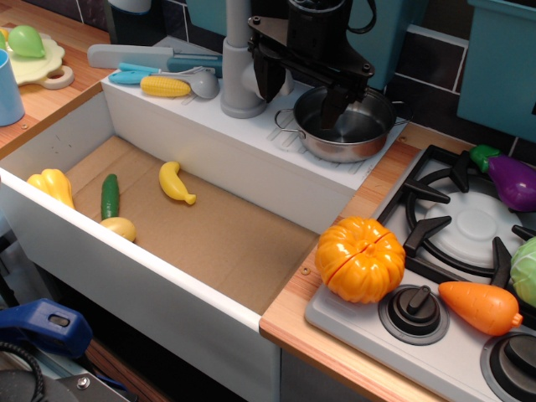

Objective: Put pot or pan in sink

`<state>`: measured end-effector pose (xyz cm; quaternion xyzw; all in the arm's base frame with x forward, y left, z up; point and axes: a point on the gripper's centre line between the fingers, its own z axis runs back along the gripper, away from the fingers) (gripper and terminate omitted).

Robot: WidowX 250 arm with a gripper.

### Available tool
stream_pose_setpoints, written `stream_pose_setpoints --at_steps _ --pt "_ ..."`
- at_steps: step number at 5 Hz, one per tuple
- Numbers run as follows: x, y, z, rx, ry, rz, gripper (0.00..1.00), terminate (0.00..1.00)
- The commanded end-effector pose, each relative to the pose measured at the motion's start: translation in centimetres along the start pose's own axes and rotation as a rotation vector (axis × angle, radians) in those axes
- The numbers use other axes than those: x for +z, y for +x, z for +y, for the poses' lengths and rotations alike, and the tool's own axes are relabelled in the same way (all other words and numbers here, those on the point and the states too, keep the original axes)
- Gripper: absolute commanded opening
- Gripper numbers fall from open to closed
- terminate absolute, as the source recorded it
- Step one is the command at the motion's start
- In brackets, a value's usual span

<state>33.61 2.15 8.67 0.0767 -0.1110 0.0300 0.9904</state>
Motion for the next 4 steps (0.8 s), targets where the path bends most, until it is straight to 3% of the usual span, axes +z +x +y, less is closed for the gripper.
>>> stream_pose_setpoints --at_steps 1,2,4 --pt "0.0 0.0 0.0 0.0 0.0 0.0 1.0 0.0" --pt "0.3 0.7 -0.7 -0.222 0.044 -0.127 1.0 0.0" --pt "-0.6 1.9 -1.7 -0.545 0.017 -0.333 1.0 0.0"
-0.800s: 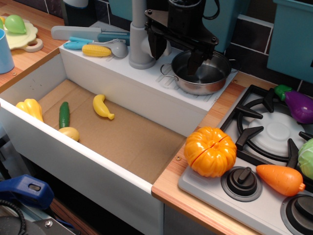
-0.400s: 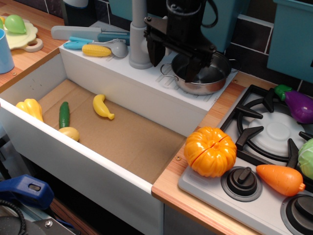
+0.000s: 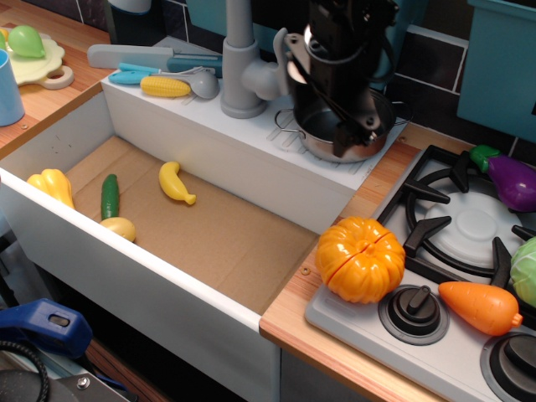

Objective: Put pot or pan in sink

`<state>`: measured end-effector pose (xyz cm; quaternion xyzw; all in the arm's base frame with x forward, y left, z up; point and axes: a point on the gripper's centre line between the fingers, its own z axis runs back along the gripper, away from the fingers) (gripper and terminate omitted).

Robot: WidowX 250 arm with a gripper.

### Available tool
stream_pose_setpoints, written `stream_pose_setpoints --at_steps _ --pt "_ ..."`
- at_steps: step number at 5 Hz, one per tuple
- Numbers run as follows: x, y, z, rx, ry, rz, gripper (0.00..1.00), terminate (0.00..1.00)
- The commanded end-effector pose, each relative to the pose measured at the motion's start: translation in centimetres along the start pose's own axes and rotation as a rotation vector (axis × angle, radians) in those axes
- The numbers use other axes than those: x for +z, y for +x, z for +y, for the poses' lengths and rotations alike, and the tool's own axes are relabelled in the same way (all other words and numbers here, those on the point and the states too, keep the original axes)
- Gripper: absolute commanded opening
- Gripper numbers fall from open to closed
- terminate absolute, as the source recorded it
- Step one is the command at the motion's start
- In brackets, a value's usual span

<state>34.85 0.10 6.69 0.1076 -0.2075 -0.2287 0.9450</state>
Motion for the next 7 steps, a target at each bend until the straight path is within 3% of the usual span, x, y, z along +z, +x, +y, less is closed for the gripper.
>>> stream_pose_setpoints --at_steps 1,5,6,7 --pt "0.3 1.7 1.1 -0.09 0.009 -0.121 1.0 0.0" --pt "-4.3 1.8 0.2 -0.042 -0.144 -0.196 1.0 0.0" --pt "-5.0 2.3 0.6 -0.013 -0.163 -0.18 0.0 0.0" --pt "-4.8 2.4 0.4 0.006 -0.156 -0.159 0.0 0.0"
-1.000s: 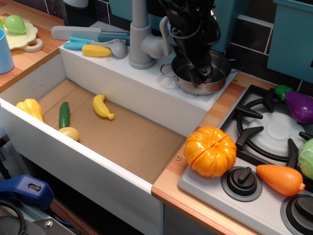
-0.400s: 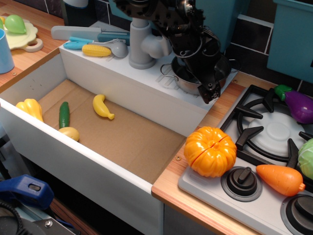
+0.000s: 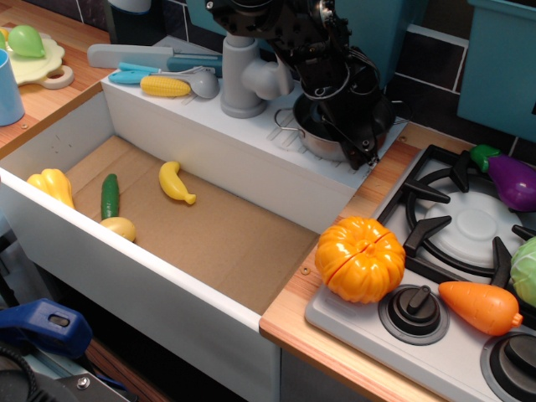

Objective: Put pot or pan in sink

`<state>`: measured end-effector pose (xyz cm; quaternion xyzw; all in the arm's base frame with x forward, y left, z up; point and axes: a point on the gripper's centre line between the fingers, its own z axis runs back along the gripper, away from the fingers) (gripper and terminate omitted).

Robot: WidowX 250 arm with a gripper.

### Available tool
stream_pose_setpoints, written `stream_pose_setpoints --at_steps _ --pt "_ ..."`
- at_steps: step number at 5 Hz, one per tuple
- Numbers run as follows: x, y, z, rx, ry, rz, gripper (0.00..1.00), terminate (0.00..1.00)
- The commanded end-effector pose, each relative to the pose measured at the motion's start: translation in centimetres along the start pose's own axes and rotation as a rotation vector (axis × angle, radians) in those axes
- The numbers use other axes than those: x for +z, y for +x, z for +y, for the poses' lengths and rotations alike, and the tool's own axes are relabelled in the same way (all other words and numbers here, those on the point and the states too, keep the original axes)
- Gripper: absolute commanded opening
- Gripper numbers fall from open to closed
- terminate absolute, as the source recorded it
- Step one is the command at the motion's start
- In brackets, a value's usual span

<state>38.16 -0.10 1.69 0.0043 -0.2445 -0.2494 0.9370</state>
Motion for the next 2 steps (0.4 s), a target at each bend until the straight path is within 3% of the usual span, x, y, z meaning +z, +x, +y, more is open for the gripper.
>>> stream_pose_setpoints --at_steps 1,2 --pt "1.63 1.17 -0.06 0.046 0.039 -0.008 0.0 0.0" --pt "2.59 0.7 -0.71 0.113 0.047 0.03 0.0 0.0"
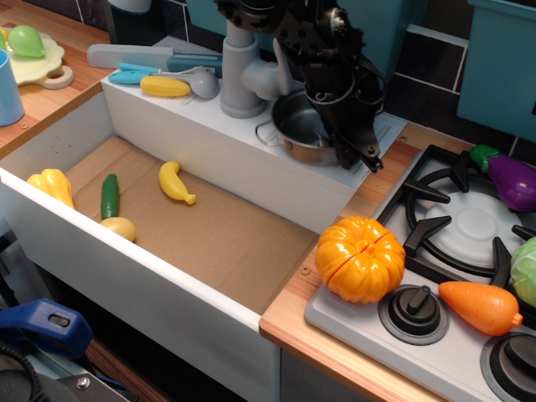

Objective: Put pot or pan in sink

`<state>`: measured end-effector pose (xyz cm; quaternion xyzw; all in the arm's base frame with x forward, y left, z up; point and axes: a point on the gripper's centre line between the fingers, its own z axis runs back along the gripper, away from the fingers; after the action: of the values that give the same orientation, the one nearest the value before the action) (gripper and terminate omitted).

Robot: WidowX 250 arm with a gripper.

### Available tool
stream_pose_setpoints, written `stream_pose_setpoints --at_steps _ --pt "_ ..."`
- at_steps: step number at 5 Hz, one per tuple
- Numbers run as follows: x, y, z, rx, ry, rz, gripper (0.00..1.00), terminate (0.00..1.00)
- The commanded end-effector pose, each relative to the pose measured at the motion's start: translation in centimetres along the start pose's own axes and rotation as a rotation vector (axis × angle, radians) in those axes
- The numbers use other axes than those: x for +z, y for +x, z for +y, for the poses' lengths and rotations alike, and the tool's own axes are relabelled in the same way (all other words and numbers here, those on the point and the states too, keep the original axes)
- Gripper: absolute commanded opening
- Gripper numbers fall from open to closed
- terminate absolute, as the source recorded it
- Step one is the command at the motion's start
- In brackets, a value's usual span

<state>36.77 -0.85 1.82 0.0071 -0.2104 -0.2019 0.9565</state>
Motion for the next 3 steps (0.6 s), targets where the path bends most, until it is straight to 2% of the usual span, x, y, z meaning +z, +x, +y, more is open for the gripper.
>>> stream_pose_setpoints --at_steps 1,2,3 --pt "3.6 0.6 -0.6 0.062 0.046 -0.009 0.0 0.0" --pt "5.4 -0.7 -1.3 0.094 0.101 0.036 0.0 0.0" --pt "7.2 -2.7 -1.3 0.134 0.185 0.098 0.0 0.0"
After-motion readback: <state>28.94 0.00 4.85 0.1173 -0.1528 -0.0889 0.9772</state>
